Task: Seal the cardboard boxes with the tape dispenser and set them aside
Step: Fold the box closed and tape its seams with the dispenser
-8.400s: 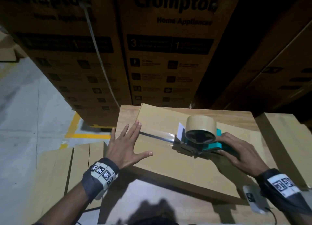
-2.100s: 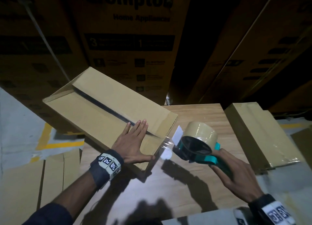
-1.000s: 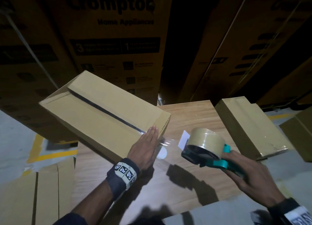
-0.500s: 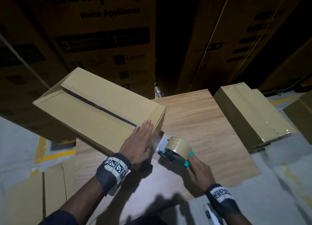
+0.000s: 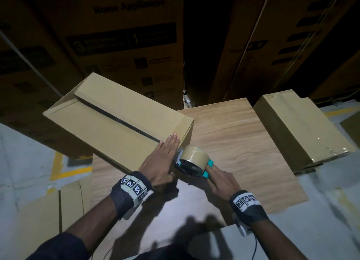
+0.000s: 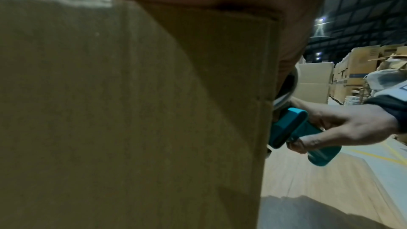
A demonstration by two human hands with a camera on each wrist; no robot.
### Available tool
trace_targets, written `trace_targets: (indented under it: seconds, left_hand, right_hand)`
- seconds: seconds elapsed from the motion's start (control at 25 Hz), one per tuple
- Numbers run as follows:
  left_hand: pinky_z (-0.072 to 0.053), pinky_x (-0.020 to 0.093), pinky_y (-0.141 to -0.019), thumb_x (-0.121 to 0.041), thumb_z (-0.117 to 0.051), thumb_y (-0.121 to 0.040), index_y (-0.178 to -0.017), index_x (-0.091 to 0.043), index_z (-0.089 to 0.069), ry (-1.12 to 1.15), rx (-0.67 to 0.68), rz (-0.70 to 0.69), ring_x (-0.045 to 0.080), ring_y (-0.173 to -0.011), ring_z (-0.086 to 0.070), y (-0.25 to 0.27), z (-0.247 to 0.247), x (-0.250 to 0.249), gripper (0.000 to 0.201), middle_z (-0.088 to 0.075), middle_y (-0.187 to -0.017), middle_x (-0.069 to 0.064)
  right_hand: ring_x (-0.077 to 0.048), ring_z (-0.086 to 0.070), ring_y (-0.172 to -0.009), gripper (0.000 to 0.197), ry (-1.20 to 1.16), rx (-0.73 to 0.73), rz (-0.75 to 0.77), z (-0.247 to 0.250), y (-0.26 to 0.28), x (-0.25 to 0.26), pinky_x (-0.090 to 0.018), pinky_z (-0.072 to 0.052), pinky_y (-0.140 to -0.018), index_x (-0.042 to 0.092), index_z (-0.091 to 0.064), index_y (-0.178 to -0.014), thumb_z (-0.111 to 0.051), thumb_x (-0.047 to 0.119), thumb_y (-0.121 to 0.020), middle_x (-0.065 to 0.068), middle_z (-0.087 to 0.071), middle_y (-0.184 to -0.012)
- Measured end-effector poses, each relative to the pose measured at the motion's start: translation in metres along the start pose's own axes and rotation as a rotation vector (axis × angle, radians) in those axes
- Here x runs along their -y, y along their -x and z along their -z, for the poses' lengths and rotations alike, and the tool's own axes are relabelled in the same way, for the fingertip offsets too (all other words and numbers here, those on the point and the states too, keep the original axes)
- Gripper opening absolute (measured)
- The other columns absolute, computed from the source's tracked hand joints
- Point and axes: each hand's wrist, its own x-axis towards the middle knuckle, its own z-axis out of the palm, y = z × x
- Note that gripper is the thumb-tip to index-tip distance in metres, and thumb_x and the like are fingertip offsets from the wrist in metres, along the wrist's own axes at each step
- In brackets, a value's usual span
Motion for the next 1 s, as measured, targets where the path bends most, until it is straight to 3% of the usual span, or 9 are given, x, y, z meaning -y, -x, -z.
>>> trace_targets:
  seconds: [0.16, 0.28, 0.36, 0.52, 0.6, 0.72, 0.84, 0.92, 1.0]
  left_hand:
    - [0.01, 0.039, -0.127, -0.029, -0.079, -0.08, -0.158, -0.016, 0.025, 0.018, -0.002, 0.0, 0.019, -0.153, 0.023, 0.0, -0.001, 0.0, 0.131, 0.031, -0.164, 0.006]
    - [0.012, 0.039, -0.126, -0.028, -0.079, -0.079, -0.157, -0.016, 0.026, -0.006, 0.011, -0.009, 0.019, -0.153, 0.024, 0.002, 0.0, -0.003, 0.131, 0.032, -0.163, 0.007]
    - [0.015, 0.039, -0.125, -0.026, -0.078, -0.079, -0.156, -0.017, 0.027, -0.046, 0.02, -0.04, 0.019, -0.153, 0.023, 0.002, -0.001, -0.002, 0.131, 0.032, -0.163, 0.006]
    - [0.015, 0.043, -0.126, -0.02, -0.077, -0.083, -0.159, -0.022, 0.023, -0.107, 0.026, -0.126, 0.018, -0.155, 0.018, 0.008, -0.001, 0.002, 0.126, 0.026, -0.165, 0.002]
    - [0.015, 0.045, -0.125, -0.022, -0.076, -0.087, -0.16, -0.025, 0.02, -0.17, 0.061, -0.179, 0.018, -0.154, 0.02, 0.015, 0.005, 0.005, 0.121, 0.025, -0.165, -0.001]
    - [0.015, 0.052, -0.124, -0.023, -0.074, -0.089, -0.159, -0.033, 0.022, -0.361, 0.064, -0.259, 0.023, -0.152, 0.025, 0.029, 0.01, 0.018, 0.12, 0.027, -0.165, -0.002]
    - [0.013, 0.059, -0.121, -0.016, -0.072, -0.092, -0.157, -0.042, 0.024, -0.48, 0.017, -0.284, 0.027, -0.151, 0.025, 0.048, 0.001, 0.041, 0.119, 0.027, -0.166, 0.0]
    - [0.005, 0.062, -0.123, -0.038, -0.068, -0.096, -0.158, -0.043, 0.019, -0.445, -0.057, -0.273, 0.028, -0.154, 0.015, 0.064, -0.011, 0.051, 0.107, 0.018, -0.169, 0.001]
    - [-0.006, 0.062, -0.124, -0.071, -0.04, -0.099, -0.161, -0.041, 0.011, -0.34, -0.145, -0.21, 0.03, -0.157, 0.0, 0.074, -0.023, 0.052, 0.086, 0.004, -0.171, 0.002]
  right_hand:
    - [-0.037, -0.065, -0.078, 0.056, 0.103, -0.015, 0.019, 0.005, -0.006, 0.012, -0.041, -0.053, -0.064, 0.03, -0.034, -0.142, -0.051, 0.029, -0.09, -0.01, -0.063, -0.116]
    - [-0.037, -0.064, -0.088, 0.047, 0.145, 0.137, 0.02, -0.007, 0.003, 0.011, -0.038, -0.046, -0.069, 0.038, -0.034, -0.135, -0.049, 0.032, -0.091, -0.005, -0.065, -0.12]
    - [-0.035, -0.065, -0.09, 0.045, 0.059, 0.174, -0.069, -0.026, 0.02, 0.014, -0.038, -0.047, -0.072, 0.045, -0.035, -0.13, -0.051, 0.034, -0.089, 0.0, -0.067, -0.119]
    - [-0.023, -0.07, -0.076, 0.046, -0.521, 0.084, -0.526, -0.051, 0.047, 0.007, -0.039, -0.057, -0.069, 0.052, -0.046, -0.118, -0.065, 0.031, -0.082, 0.003, -0.074, -0.089]
    - [-0.034, -0.071, -0.069, 0.049, -0.914, -0.068, -0.72, -0.061, 0.052, -0.001, -0.049, -0.061, -0.063, 0.046, -0.053, -0.115, -0.066, 0.015, -0.08, -0.007, -0.075, -0.082]
    - [-0.036, -0.062, -0.064, 0.049, -1.294, -0.264, -0.93, -0.077, 0.053, -0.009, -0.045, -0.055, -0.059, 0.025, -0.046, -0.125, -0.06, -0.003, -0.088, -0.023, -0.065, -0.083]
    - [-0.037, -0.067, -0.087, 0.06, -1.392, -0.325, -1.067, -0.107, 0.038, -0.018, -0.055, -0.057, -0.083, 0.019, -0.045, -0.133, -0.076, 0.011, -0.082, -0.031, -0.064, -0.107]
    - [-0.036, -0.068, -0.099, 0.071, -1.458, -0.3, -1.075, -0.129, 0.031, -0.024, -0.059, -0.054, -0.097, 0.021, -0.046, -0.135, -0.083, 0.024, -0.074, -0.024, -0.065, -0.118]
    - [-0.037, -0.066, -0.105, 0.055, -1.475, -0.317, -1.087, -0.117, 0.029, -0.005, -0.06, -0.052, -0.1, 0.022, -0.045, -0.133, -0.074, 0.018, -0.087, -0.021, -0.064, -0.118]
